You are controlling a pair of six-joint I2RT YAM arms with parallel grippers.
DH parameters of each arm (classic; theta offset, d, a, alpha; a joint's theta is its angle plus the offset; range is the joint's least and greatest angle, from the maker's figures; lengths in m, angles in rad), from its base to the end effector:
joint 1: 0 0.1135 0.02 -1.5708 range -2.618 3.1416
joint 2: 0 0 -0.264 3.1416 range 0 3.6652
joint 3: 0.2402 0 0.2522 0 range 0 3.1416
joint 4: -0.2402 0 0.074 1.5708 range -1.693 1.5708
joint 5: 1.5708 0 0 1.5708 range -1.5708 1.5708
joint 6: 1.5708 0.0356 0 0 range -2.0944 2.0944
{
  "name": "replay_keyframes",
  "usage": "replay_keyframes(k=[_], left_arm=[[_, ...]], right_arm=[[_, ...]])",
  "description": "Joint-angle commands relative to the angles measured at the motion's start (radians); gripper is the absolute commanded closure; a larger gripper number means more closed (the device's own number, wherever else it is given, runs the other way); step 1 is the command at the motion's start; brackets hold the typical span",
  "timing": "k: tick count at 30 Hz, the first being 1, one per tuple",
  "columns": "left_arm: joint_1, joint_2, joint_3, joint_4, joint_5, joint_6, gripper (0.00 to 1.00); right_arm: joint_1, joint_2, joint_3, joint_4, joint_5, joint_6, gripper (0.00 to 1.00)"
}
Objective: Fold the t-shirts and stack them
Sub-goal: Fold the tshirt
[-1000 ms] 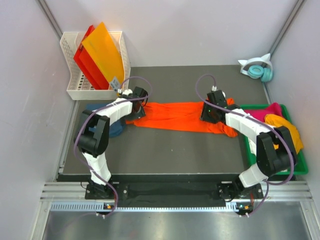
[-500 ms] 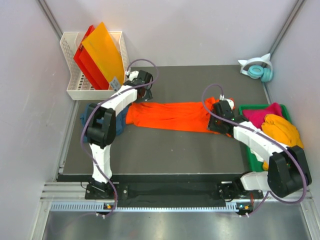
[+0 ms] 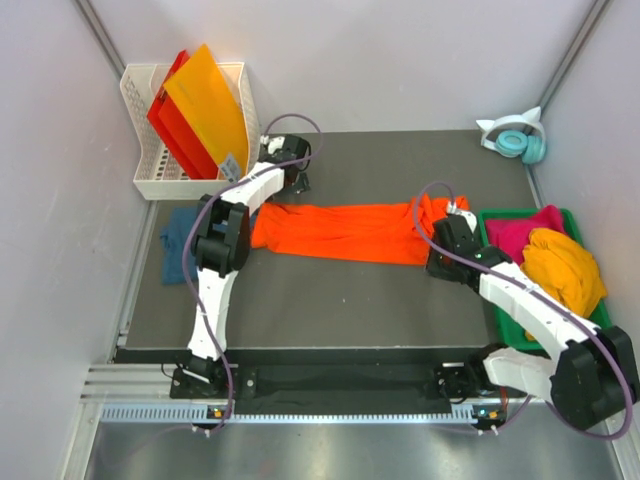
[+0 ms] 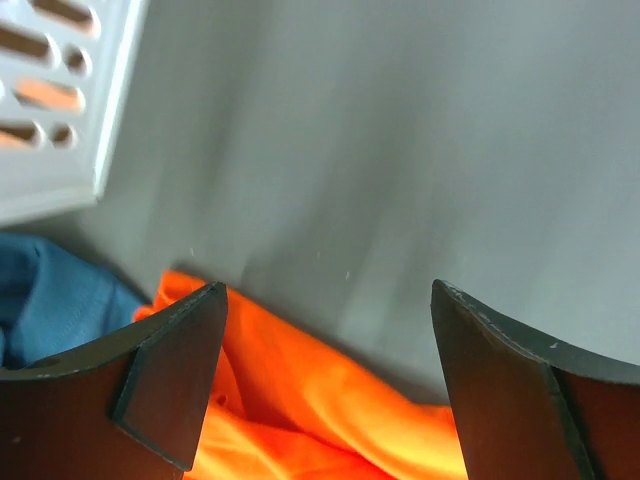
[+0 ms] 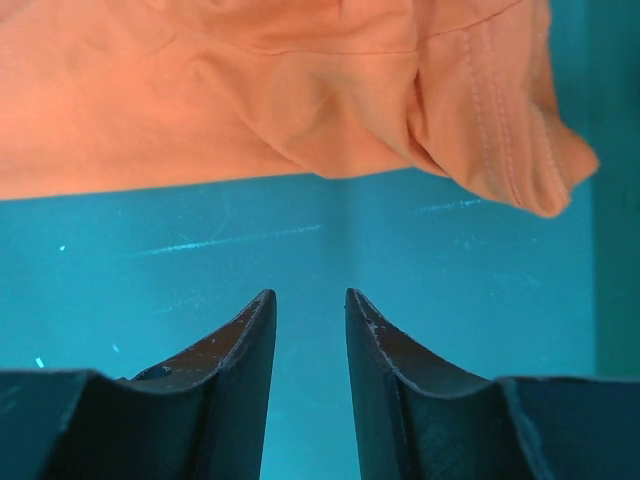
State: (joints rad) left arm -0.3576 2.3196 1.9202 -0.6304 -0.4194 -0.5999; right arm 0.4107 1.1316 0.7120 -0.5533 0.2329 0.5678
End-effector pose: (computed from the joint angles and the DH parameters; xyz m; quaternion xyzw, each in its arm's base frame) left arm 0.4768 -0.1627 0.1756 -0.1691 0.9289 0.0576 0.3244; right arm 0.2023 0.0791 0.2177 0.1086 0.9436 0.0395 0.3104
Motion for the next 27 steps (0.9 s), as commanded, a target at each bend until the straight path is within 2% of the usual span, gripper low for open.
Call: replay_keyframes(k=[1,4,7,9,12,15,19,24,27], left_arm=[[0.011,-0.063,0.008,0.081,0.027,0.005,0.15],[0.009,-0.107,-0.059,0.095,0.011,-0.009,0.16],[0.011,-0.167,-0.107,0.043,-0.007,-0.055,0.20],[0.008,-0.250,-0.211,0.061,0.005,-0.064,0.22],[-0.003,-0.366,-0.369,0.139,0.028,-0.060,0.33],[-0.014,-0.423,-0.449,0.149,0.042,-0.060,0.44],[-0.027,-0.483,-0.521,0.159,0.030,-0.067,0.43],[-0.032,-0.569,-0.579,0.219,0.043,-0.054,0.38],[-0.053,-0.557,-0.582,0.209,0.068,-0.058,0.38]], right_arm=[[0.016,-0.088,0.004,-0.026,0.045,-0.008,0.65],[0.014,-0.110,-0.003,-0.043,0.045,-0.006,0.65],[0.016,-0.128,-0.025,-0.042,0.026,0.001,0.65],[0.014,-0.136,-0.040,-0.043,0.025,0.009,0.65],[0.014,-0.156,-0.083,-0.027,0.023,0.026,0.65],[0.014,-0.165,-0.086,-0.014,0.025,0.044,0.66],[0.016,-0.145,-0.059,0.006,0.022,0.061,0.66],[0.022,-0.133,-0.045,0.013,0.016,0.069,0.66],[0.023,-0.138,-0.043,0.009,0.031,0.075,0.66]])
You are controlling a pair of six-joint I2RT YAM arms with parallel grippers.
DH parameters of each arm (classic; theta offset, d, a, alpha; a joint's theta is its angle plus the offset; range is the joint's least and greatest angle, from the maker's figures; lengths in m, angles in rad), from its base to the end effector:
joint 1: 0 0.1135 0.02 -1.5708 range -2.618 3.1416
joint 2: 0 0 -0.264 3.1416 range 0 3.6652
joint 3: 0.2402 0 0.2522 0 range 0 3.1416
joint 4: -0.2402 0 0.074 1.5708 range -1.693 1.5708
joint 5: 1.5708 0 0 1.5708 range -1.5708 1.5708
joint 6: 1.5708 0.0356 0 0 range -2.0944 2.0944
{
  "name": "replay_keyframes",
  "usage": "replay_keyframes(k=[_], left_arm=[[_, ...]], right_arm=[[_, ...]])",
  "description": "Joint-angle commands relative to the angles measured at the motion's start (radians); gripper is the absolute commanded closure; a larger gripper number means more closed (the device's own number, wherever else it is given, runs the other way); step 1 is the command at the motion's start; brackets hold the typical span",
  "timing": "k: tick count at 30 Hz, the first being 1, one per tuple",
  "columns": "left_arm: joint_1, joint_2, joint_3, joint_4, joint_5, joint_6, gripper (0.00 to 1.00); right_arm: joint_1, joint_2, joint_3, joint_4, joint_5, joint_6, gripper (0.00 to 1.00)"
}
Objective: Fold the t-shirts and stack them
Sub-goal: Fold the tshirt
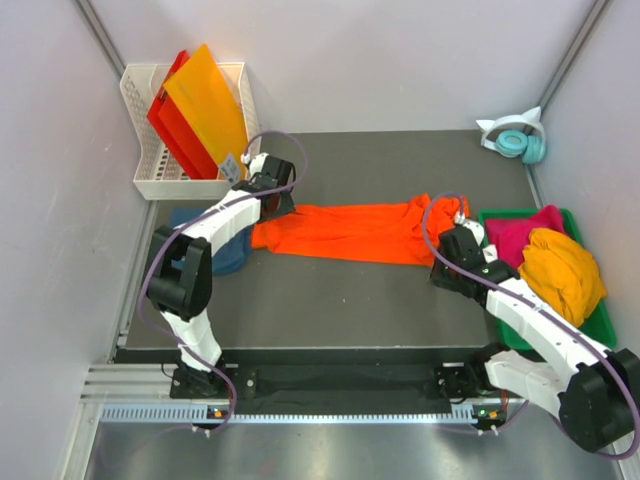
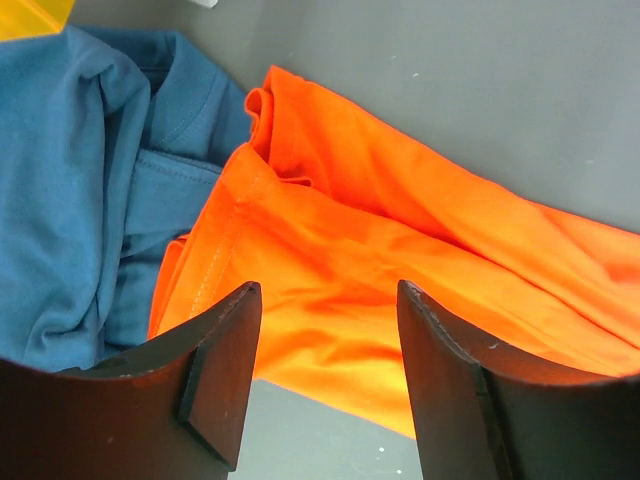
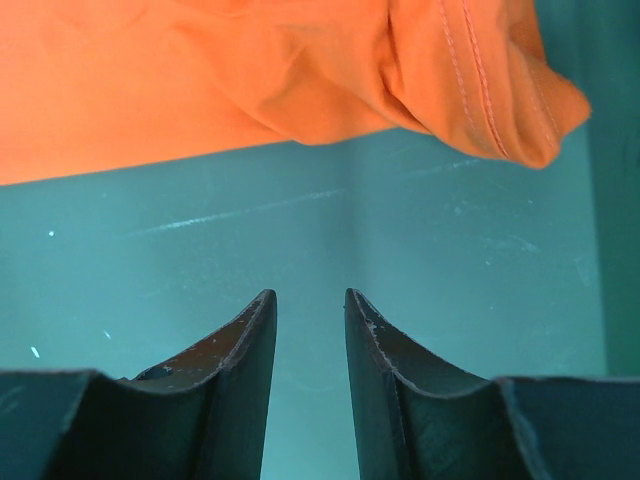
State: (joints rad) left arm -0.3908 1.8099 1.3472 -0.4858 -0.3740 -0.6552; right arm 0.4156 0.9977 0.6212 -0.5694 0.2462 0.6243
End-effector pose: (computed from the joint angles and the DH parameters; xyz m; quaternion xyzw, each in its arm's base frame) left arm 0.3664 -0.1369 0.2273 -0.1797 0.9197 0.0031 0.3490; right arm 0.1775 0.0689 0.2130 0.1359 0.9353 0.0502 0.3228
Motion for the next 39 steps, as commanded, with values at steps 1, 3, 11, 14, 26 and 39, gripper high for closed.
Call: replay_keyframes(k=[1,3,11,14,26,39], left_arm=[[-0.039,-0.043,-0.017,0.062,0.026,-0.009,0.38],[-0.052,-0.026,-0.054,0.062,0.033,-0.026,0.38],[-0.077,0.009,-0.158,0.113,0.052,-0.050,0.74],[-0.077,0.011,-0.163,0.113,0.040,-0.047,0.85],[-0.079,0.091,-0.171,0.084,0.035,-0.053,1.00],[-0.079,0.135,-0.258,0.087,0.073,-0.118,1.00]], right_arm=[[0.018,-0.007,0.046,0.023,0.024,0.020,0.66],[0.018,-0.008,0.046,0.020,0.027,0.018,0.66],[0.018,-0.001,0.057,0.013,0.038,0.012,0.66],[0.018,0.005,0.049,0.017,0.038,0.015,0.66],[0.020,0.018,0.049,0.032,0.048,0.026,0.66],[-0.121,0.379,0.426,0.069,0.189,-0.081,0.69]])
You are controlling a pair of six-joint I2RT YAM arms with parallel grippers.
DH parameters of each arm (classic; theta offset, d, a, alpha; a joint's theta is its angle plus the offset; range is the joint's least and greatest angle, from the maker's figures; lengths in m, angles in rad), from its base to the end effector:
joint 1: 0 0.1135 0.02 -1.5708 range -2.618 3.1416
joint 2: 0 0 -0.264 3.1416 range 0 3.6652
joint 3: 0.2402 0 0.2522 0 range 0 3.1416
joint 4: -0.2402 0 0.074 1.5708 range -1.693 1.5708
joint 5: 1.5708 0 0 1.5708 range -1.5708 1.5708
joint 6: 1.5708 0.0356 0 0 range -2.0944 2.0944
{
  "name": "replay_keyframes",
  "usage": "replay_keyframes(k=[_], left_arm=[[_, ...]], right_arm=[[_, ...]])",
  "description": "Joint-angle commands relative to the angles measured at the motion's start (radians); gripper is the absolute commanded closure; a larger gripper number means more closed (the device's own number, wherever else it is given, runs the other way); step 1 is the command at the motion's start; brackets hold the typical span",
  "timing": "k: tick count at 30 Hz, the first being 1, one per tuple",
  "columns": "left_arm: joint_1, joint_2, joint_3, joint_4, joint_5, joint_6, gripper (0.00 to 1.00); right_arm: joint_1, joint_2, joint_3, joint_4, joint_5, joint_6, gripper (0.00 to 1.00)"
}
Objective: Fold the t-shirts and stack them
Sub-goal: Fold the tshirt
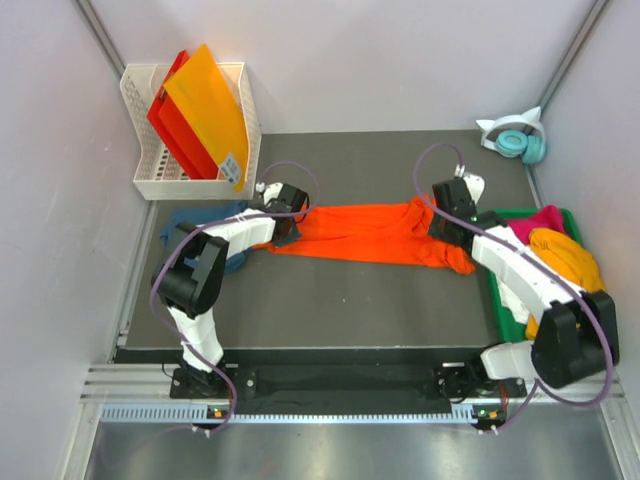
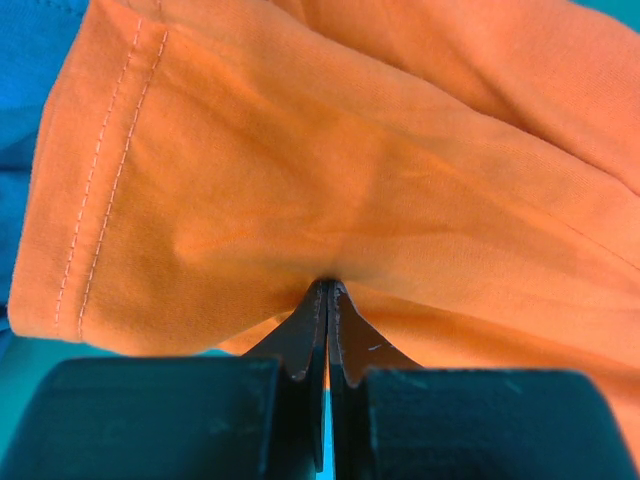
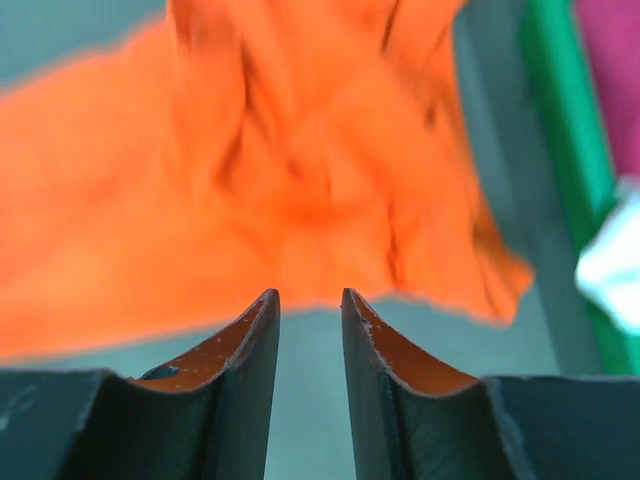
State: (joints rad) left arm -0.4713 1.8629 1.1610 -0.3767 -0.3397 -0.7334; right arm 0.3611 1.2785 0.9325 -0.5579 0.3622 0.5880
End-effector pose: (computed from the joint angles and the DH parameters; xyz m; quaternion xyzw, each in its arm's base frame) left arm 0.3374 -0.1586 0.1592 -0.1657 0.9423 -0.0010 0.2907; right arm 0.2487 0.0804 0.2554 0.1638 0.9168 -0.0043 0.3641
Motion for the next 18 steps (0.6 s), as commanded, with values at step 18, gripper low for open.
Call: replay_keyframes(k=[18], left_arm=[[-0.004,0.081,-0.053,-0.059,0.051,-0.052,1.00]], right_arm=[[-0.168,0.547,0.314,0.064,0.021,-0.037,0.87]])
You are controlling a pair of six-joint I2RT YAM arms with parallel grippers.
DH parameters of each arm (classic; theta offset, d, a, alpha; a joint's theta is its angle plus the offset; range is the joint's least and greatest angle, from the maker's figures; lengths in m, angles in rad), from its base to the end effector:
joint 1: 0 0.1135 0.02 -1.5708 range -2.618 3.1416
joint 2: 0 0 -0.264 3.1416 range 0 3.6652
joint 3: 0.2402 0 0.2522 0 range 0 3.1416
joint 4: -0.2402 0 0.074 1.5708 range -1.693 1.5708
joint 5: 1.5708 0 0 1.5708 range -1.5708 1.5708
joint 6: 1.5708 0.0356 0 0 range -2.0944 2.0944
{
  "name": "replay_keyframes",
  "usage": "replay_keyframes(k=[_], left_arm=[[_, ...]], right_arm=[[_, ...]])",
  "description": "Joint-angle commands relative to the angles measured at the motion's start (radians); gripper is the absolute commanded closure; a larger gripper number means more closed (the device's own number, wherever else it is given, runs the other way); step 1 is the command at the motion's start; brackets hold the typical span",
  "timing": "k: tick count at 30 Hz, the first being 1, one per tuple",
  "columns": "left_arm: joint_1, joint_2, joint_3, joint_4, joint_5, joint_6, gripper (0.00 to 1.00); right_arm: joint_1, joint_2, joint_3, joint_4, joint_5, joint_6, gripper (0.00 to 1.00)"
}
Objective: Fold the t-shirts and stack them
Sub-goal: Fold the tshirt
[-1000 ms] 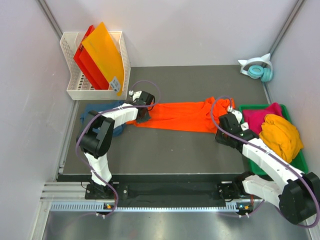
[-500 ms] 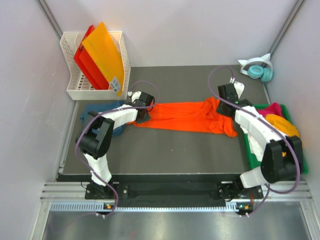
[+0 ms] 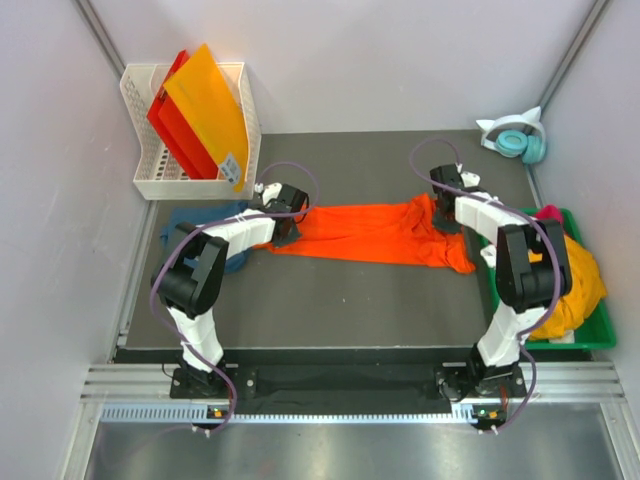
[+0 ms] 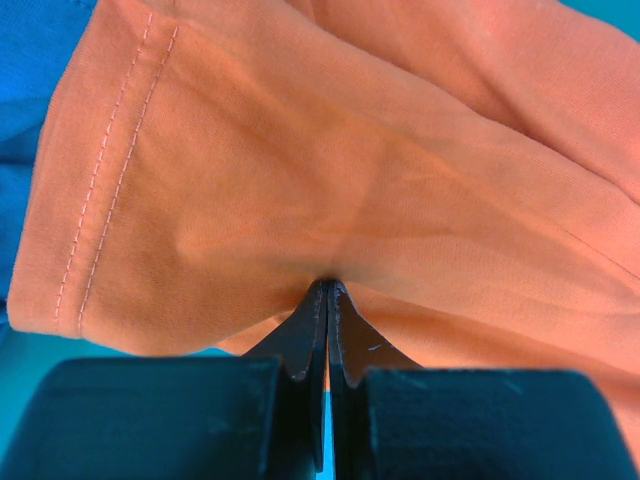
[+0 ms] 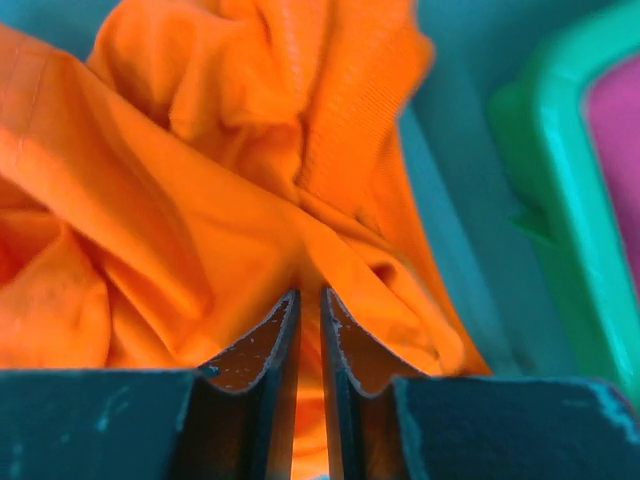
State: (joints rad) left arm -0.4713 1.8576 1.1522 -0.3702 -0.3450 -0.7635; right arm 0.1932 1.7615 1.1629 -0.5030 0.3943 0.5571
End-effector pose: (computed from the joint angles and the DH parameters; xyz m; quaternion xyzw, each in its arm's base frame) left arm 0.3362 -0.1578 0.1590 -0.1807 0.9388 -0.0041 0.2932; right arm 0.3506 0.0546 0.1889 0.2174 0.9298 -0.0937 0.2819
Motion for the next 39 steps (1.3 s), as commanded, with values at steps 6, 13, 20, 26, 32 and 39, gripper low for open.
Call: replay_keyframes(k=[6,13,20,26,32,39], left_arm=[[-0.038,0.069,-0.069,-0.094,0.052,-0.014,1.00],[-0.069,0.025,-0.141,-0.130,0.069,-0.020,1.00],[-0.161,0.015,-0.174,-0.154,0.107,-0.037,1.00],[-0.240,0.049,-0.193,-0.147,0.165,-0.046,1.00],[-0.372,0.061,-0.198,-0.156,0.221,-0.056,1.00],[-0.565,0.060,-0.152,-0.213,0.277,-0.030,1.00]], right_arm=[[-0.028,0.203,0.187,-0.051,-0.061,0.010,1.00],[-0.047,0.286,0.289,-0.091,-0.110,0.012,1.00],[-0.051,0.420,0.504,-0.192,-0.167,-0.005,1.00],[-0.048,0.510,0.673,-0.252,-0.193,-0.009,1.00],[-0.047,0.595,0.829,-0.299,-0.209,-0.016,1.00],[-0.047,0.674,0.981,-0.328,-0.261,-0.006,1.00]])
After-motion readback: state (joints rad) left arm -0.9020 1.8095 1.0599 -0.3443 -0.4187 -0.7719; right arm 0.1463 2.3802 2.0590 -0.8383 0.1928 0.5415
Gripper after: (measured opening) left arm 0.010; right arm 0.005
